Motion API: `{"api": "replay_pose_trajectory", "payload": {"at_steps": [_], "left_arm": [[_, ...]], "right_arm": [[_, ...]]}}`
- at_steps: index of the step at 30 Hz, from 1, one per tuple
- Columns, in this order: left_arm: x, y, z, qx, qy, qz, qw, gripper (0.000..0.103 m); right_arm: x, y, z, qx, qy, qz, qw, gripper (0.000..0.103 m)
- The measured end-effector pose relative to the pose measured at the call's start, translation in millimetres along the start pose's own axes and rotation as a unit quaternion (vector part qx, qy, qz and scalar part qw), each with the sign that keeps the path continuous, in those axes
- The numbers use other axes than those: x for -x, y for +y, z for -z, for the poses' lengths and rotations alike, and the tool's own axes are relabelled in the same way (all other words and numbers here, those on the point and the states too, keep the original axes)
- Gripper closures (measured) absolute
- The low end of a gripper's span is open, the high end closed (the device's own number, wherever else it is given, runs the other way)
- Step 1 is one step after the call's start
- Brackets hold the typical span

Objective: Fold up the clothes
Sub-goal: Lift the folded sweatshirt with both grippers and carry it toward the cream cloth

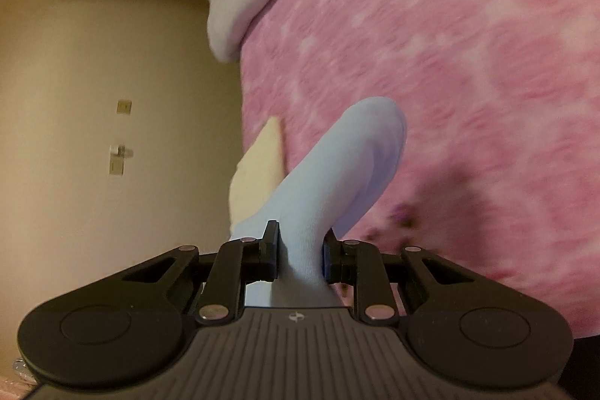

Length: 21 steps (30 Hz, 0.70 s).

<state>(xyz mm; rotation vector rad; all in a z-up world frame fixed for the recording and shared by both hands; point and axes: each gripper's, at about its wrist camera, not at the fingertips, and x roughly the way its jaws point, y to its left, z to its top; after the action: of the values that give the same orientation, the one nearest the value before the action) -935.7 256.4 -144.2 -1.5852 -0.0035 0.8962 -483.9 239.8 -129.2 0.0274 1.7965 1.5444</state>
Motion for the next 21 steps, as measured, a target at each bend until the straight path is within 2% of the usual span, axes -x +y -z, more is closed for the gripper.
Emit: {"api": "replay_pose_trajectory", "payload": {"at_steps": [4,8,12,15,17,19,21], "left_arm": [[50.7,20.6,-103.3,-0.033,0.006,0.01,0.9994,0.09],[95.3,24.2,-214.1,-0.081,0.003,0.013,0.9966,0.09],[121.0,20.8,-303.0,-0.128,-0.014,0.037,0.991,0.09],[124.2,28.6,-351.3,-0.158,-0.025,0.051,0.9858,0.09],[116.6,50.0,-375.9,-0.163,-0.025,0.056,0.9847,0.09],[100.6,80.8,-389.7,-0.159,-0.019,0.049,0.986,0.089],[77.6,129.1,-401.7,-0.138,-0.001,0.028,0.9901,0.088]], "right_arm": [[-76.1,61.0,46.0,0.006,-0.017,-0.012,1.0,0.081],[-163.7,124.4,51.6,0.018,-0.046,-0.029,0.998,0.081],[-233.9,184.3,39.7,0.038,-0.087,-0.065,0.993,0.081],[-279.2,211.5,30.1,0.063,-0.11,-0.085,0.988,0.081],[-307.4,215.6,25.3,0.08,-0.12,-0.093,0.985,0.081],[-330.8,201.3,25.7,0.087,-0.119,-0.087,0.985,0.08],[-362.6,174.3,31.1,0.08,-0.107,-0.067,0.989,0.08]]}}
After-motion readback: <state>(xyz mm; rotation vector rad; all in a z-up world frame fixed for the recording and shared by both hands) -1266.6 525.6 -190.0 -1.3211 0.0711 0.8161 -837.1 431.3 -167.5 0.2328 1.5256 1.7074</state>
